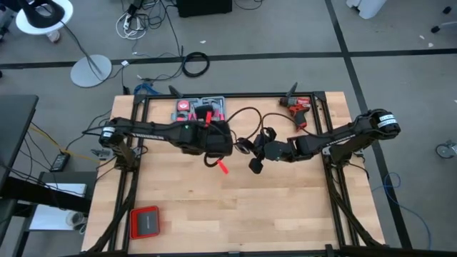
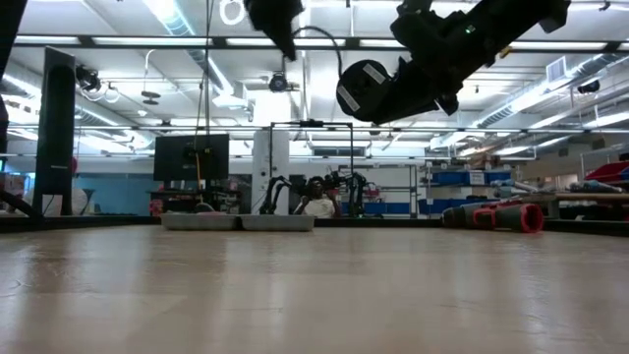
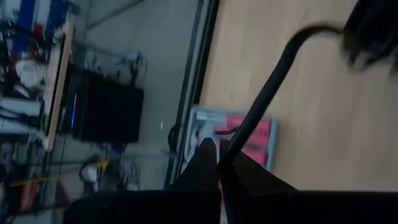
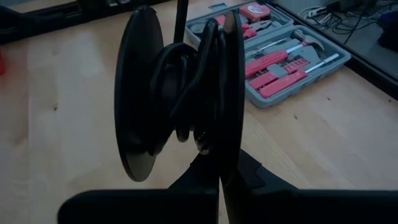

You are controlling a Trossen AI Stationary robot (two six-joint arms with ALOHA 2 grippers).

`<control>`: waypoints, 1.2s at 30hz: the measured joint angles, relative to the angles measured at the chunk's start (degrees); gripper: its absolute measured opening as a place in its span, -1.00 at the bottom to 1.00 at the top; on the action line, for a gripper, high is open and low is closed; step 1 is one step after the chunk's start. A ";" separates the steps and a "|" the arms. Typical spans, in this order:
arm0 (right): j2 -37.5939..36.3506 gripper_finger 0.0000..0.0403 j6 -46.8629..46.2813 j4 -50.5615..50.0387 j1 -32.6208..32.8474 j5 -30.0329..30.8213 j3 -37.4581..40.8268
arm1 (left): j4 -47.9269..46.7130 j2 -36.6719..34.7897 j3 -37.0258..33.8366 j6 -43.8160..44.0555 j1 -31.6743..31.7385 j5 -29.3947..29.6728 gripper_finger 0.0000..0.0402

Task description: Coil cords

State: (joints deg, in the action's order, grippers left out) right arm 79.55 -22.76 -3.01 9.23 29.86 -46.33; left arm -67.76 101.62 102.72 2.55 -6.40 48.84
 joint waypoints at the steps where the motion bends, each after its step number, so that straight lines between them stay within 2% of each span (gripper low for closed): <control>1: 0.00 -1.00 -0.02 0.06 -0.14 0.00 0.00 | 2.06 0.00 0.09 -1.64 0.12 0.03 -1.00; 10: 0.00 -1.00 -0.95 0.35 -1.61 -0.01 0.00 | 15.20 0.02 0.07 -11.19 2.65 -0.31 -1.00; 16: 0.00 -1.00 -2.41 0.37 -3.86 0.04 0.00 | 24.57 0.02 0.07 -15.49 1.84 -2.11 -1.00; 23: 0.00 -1.00 -3.05 2.55 -5.99 0.05 0.00 | 24.98 0.04 0.07 -11.38 -0.29 -5.60 -1.00; 31: 0.00 -1.00 -1.76 6.33 -7.12 0.01 0.00 | 26.26 0.18 0.07 -8.61 -2.80 -6.44 -1.00; 36: 0.00 -1.00 1.22 10.37 -6.87 0.10 0.00 | 28.96 3.07 0.04 -8.13 -3.49 -8.37 -1.00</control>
State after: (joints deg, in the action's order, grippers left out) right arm 79.55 -21.55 7.36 2.35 29.96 -46.33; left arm -38.80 104.69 102.76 -5.58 -9.89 40.47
